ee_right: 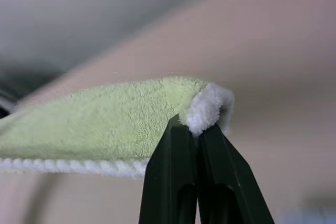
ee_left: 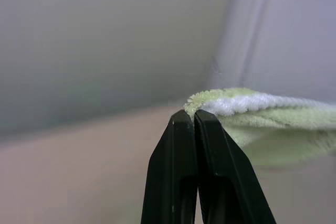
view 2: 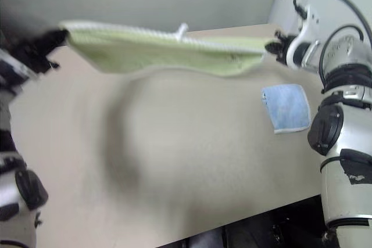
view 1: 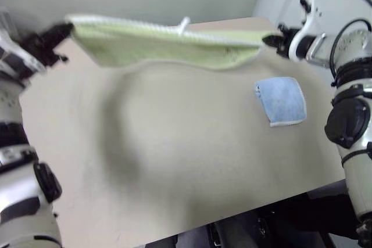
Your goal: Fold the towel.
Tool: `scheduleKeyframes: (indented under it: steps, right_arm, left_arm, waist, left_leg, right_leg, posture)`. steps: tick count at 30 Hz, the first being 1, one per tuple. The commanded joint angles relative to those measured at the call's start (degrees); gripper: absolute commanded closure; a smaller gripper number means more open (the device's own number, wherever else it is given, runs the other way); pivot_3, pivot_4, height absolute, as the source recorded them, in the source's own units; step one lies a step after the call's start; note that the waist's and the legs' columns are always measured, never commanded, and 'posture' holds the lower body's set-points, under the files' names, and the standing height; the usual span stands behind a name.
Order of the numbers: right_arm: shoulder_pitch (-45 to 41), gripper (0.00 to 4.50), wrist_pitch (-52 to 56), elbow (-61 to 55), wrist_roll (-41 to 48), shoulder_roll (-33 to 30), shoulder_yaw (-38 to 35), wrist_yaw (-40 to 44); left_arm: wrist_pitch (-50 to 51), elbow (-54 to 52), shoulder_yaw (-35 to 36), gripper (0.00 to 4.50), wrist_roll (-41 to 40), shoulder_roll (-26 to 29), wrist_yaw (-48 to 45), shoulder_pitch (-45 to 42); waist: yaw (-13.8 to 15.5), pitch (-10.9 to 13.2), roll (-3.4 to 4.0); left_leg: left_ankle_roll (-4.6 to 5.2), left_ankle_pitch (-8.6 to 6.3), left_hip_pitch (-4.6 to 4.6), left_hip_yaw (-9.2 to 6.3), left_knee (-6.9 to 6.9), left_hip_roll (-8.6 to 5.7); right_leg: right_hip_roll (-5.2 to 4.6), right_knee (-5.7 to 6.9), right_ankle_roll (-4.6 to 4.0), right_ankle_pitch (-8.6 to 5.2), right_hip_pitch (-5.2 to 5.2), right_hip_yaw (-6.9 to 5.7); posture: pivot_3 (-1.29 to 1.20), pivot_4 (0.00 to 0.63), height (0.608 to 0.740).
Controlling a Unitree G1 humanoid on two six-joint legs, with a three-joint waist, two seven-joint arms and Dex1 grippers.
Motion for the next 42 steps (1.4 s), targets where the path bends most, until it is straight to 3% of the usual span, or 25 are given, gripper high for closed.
scheduleKeyframes:
  steps: [1, 5, 11, 16, 23, 27, 35, 42]
  right_arm:
    - [4.15, 4.5, 9.5, -8.7, 1.22, -2.42, -0.21, -1.25]
    - [10.66, 4.5, 19.91, -18.01, 3.05, -2.82, -0.69, -1.92]
    - [14.1, 4.5, 25.68, -24.84, 3.91, -1.3, -0.97, -3.21]
    - [11.51, 4.5, 22.2, -21.38, 3.48, 1.58, -3.2, -6.02]
    - [9.21, 4.5, 18.46, -16.47, 3.25, 2.84, -3.68, -8.0]
    - [4.0, 4.5, 3.86, -3.84, 0.86, 7.19, -2.81, -9.76]
    - [-0.29, 4.5, -8.52, 6.22, -1.15, 8.73, -2.76, -9.69]
    - [-1.46, 4.5, -12.48, 9.47, -1.42, 9.07, -3.28, -9.48]
  left_arm:
    - [3.04, -10.4, 5.86, 4.48, -3.63, 1.41, -2.12, 9.75]
    - [8.45, -18.94, 9.57, 4.48, -8.55, 0.88, -4.68, 23.0]
    - [10.14, -21.3, 11.52, 4.48, -10.72, 0.33, -3.94, 28.86]
    - [9.99, -19.76, 8.55, 4.48, -8.47, -0.54, 0.37, 27.07]
    - [9.52, -18.91, 6.25, 4.48, -6.04, -1.38, 3.68, 25.12]
    - [6.14, -9.74, -0.97, 4.48, 0.58, -5.88, 10.31, 13.88]
    - [2.34, 1.34, -4.09, 4.48, 5.56, -7.52, 12.07, 4.96]
    - [0.04, 5.85, -4.52, 4.48, 7.55, -7.9, 11.91, 2.3]
  waist:
    - [-0.18, 0.0, 0.0]
    - [-0.31, 0.0, 0.0]
    - [0.32, 0.0, 0.0]
    - [0.85, -0.01, -0.02]
    - [1.53, -0.02, -0.02]
    - [1.82, 0.0, 0.02]
    - [1.63, -0.02, 0.0]
    - [1.6, -0.02, -0.01]
  left_leg:
    - [-0.02, 0.01, -0.03, 0.0, 0.05, 0.0]
    - [-0.02, 0.01, 0.02, 0.1, 0.16, 0.0]
    - [0.18, -0.11, 0.16, 0.09, 0.54, -0.01]
    - [0.49, -0.29, 0.74, 0.09, 0.67, -0.04]
    - [0.37, -0.25, 0.72, 0.08, 0.61, -0.06]
    - [0.31, -0.23, 0.74, 0.04, 0.62, -0.07]
    - [0.26, -0.23, 0.58, 0.05, 0.64, -0.06]
    - [0.2, -0.19, 0.4, 0.06, 0.62, -0.06]
  right_leg:
    - [0.0, -0.01, 0.0, 0.0, -0.06, 0.0]
    - [0.0, -0.02, 0.02, -0.02, -0.05, 0.03]
    - [0.0, 0.53, 0.04, 0.0, 0.18, 0.02]
    - [-0.01, 0.42, 0.2, 0.14, 0.88, 0.06]
    - [-0.03, 0.1, 0.2, 0.14, 0.92, 0.01]
    - [-0.04, 0.07, 0.17, 0.16, 0.9, 0.02]
    - [-0.04, -0.09, 0.17, 0.2, 0.68, 0.02]
    - [-0.04, -0.09, 0.16, 0.2, 0.5, 0.03]
  posture:
    - [0.0, 0.15, 0.74]
    - [0.0, 0.15, 0.74]
    - [0.0, 0.15, 0.74]
    - [0.0, 0.15, 0.74]
    - [0.0, 0.15, 0.74]
    - [0.0, 0.15, 0.74]
    - [0.0, 0.15, 0.74]
    - [0.0, 0.15, 0.74]
